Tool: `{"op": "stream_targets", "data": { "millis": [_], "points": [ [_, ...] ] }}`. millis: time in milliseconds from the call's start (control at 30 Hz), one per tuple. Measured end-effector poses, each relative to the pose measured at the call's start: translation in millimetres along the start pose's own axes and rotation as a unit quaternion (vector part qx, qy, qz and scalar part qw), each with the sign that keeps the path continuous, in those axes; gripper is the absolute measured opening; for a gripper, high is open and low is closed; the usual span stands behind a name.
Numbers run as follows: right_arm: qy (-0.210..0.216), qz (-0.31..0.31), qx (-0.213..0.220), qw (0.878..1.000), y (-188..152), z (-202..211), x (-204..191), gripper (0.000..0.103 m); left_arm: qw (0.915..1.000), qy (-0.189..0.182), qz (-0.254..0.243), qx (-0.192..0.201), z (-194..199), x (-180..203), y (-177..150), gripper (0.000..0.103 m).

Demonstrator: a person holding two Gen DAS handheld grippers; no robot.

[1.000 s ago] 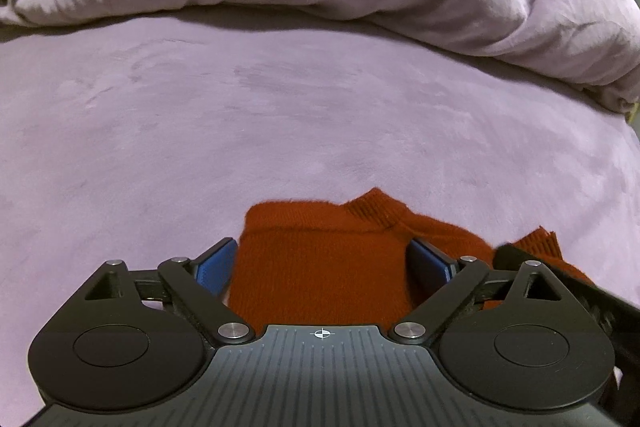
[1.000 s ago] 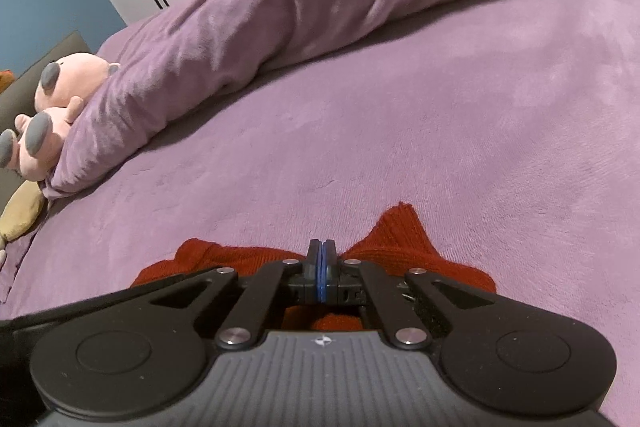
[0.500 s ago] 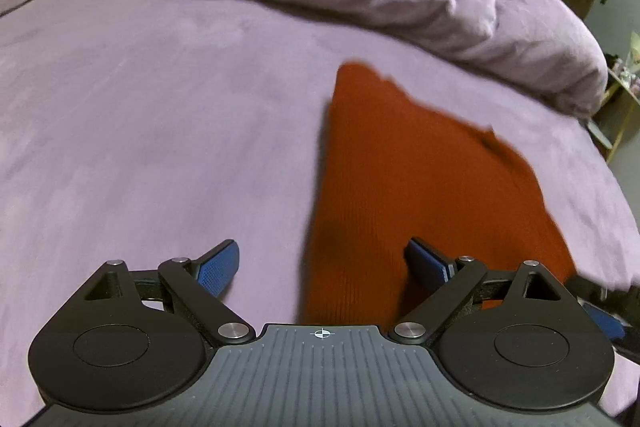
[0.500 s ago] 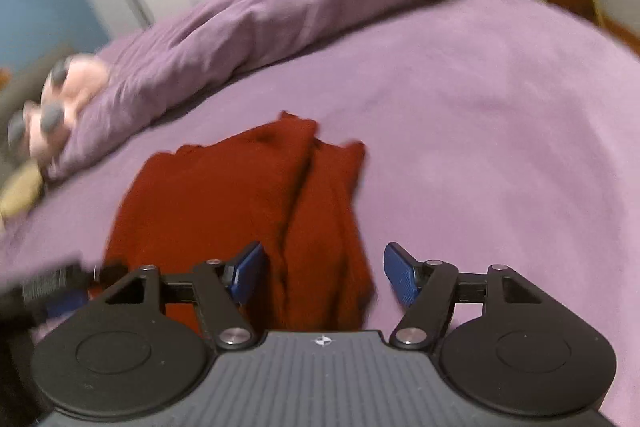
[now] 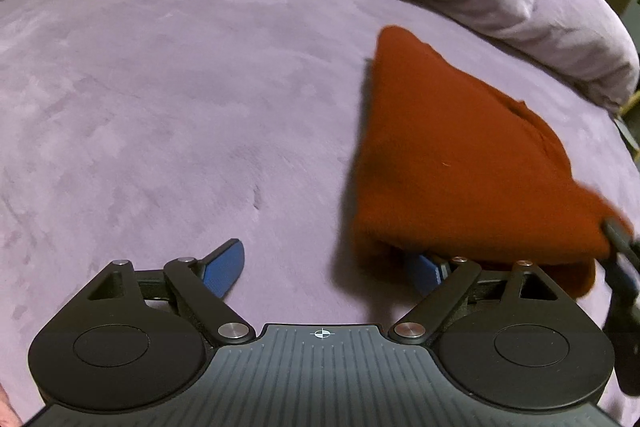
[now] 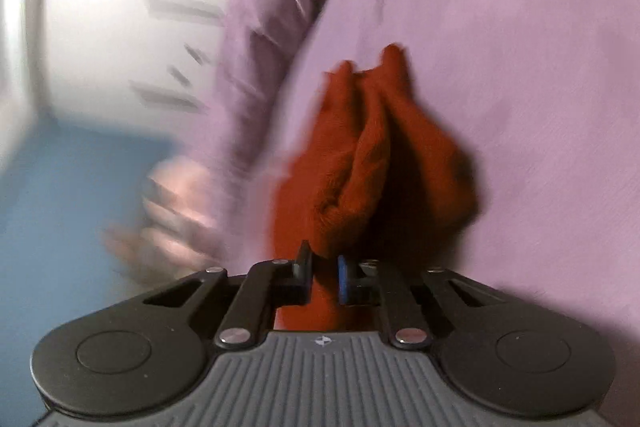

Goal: Fold small clothes

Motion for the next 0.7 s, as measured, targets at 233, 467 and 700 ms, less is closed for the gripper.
{"op": "stream_targets", "data": {
  "millis": [233,467,700],
  "points": [
    [-0.204,0.222,-0.017,0.953,-15.0,-13.4,-19.5,0.011,0.9997,0.016,-0.011,-0.017,3.0,-3.5,-1.9,0.092],
    [-0.34,0.319,-0.067,0.882,-41.2,-22.1,-37.4,0.036,0.9978,0.036,-0.008,-0.055,30.3,-14.6,-6.9,0.092],
    [-0.354,0.391,-0.097,0.844,-76.7,-17.4,-63.9,0.099,0.9958,0.046,-0.062,-0.049,54.9,-7.1,-9.4,0.095]
  ]
}}
Point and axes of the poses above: each gripper's, at about its wrist camera, not at the fingertips, and z roughly against the way its jaws point, x to its right, y to its top, the point moved 4 cm from there along -z, roughly the way its jaws point, and after that the axes turned 6 degrees about y, right-handed, at the moved point
